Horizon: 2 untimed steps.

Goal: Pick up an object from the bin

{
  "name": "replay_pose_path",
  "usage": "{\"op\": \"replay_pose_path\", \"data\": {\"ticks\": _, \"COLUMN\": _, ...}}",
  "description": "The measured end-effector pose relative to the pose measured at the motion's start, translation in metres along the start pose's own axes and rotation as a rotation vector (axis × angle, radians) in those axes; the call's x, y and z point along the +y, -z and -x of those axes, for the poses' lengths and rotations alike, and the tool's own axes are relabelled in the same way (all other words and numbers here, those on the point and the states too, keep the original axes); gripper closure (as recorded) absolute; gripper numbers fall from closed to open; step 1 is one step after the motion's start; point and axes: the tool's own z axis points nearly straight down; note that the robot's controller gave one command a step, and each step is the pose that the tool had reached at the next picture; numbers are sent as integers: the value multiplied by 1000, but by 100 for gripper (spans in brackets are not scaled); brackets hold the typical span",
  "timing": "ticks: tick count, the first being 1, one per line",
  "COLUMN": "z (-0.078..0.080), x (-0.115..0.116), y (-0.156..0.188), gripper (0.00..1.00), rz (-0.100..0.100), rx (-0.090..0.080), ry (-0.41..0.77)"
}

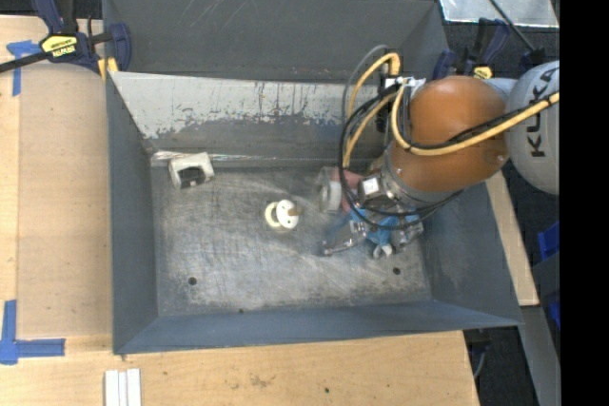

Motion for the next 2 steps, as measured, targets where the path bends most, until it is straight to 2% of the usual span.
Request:
{"op": "replay_pose_path", "data": {"ticks": 1, "z": -6, "x": -9, "y": 5, "gripper": 0, "rz": 1, "rx": 0, "ry": -5}}
{"op": "replay_pose_path", "data": {"ticks": 2, "z": -4, "x": -13, "y": 8, "gripper": 100, "rz": 3, "rx": -1, "ry": 534}}
